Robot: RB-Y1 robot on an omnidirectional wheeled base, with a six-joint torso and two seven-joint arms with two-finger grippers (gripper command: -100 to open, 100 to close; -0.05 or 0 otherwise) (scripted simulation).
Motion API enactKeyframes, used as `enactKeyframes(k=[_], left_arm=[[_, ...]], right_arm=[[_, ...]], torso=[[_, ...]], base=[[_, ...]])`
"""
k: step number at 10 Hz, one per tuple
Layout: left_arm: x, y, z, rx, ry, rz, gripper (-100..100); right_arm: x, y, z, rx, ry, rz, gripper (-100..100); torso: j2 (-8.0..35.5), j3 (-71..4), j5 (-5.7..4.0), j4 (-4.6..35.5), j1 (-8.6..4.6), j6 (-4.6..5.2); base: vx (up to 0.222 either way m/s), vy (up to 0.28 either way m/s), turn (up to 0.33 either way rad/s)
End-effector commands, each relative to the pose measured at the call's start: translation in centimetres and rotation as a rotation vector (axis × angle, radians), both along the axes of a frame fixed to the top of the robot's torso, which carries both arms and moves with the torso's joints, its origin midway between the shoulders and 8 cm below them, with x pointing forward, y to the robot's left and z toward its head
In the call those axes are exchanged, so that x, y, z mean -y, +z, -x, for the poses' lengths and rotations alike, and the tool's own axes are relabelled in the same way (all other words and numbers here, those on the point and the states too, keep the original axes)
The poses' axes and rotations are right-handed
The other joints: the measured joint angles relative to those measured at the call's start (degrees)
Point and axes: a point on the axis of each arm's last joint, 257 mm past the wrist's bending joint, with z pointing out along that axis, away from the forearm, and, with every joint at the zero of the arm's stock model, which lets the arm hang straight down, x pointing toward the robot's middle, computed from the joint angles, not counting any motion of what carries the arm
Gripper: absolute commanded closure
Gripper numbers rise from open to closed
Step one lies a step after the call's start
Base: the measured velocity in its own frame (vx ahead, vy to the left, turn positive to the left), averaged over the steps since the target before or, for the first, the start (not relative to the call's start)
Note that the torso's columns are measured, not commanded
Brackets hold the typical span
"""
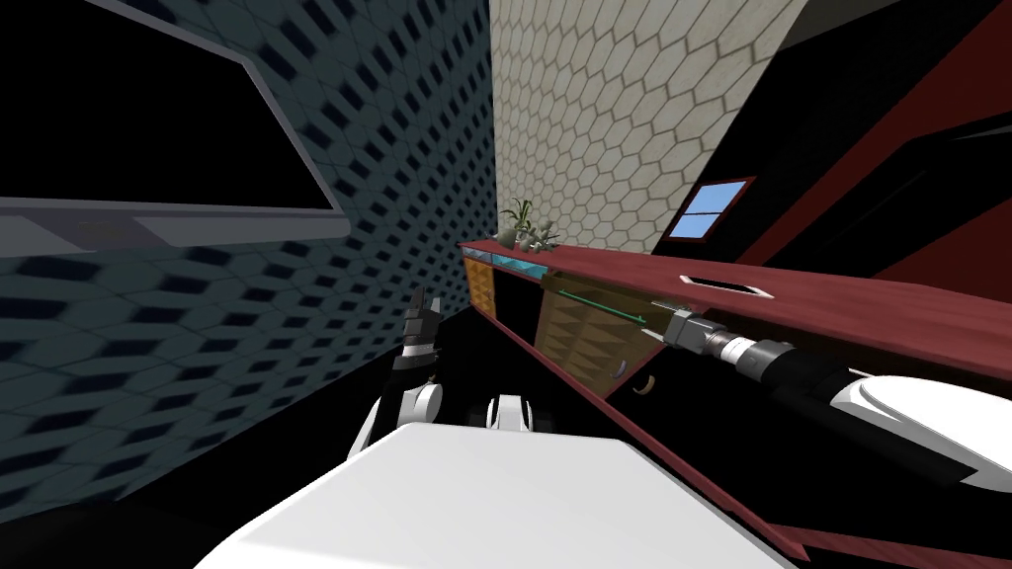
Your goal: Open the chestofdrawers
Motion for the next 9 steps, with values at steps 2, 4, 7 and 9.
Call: enactKeyframes(k=[2,4,7,9], left_arm=[[0.00,0.00,0.00,0.000,0.000,0.000,0],[0.00,0.00,0.00,0.000,0.000,0.000,0],[0.00,0.00,0.00,0.000,0.000,0.000,0],[0.00,0.00,0.00,0.000,0.000,0.000,0]], right_arm=[[-0.52,3.21,-0.72,0.000,0.031,-0.001,-100],[-0.42,2.65,-0.62,-0.003,0.026,-0.002,0],[-0.39,2.56,-0.59,-0.005,0.025,-0.002,0],[-0.38,2.53,-0.58,-0.005,0.025,-0.002,0]], torso=[[0.16,0.11,0.01,0.03,0.12,0.00],[0.30,0.20,0.05,0.10,0.15,-0.05],[0.26,0.17,0.04,0.08,0.15,0.02],[0.25,0.16,0.03,0.07,0.14,0.02]], base=[[0.025,0.025,-0.078],[0.005,0.005,-0.009],[0.000,0.000,0.000],[0.000,0.000,0.000]])
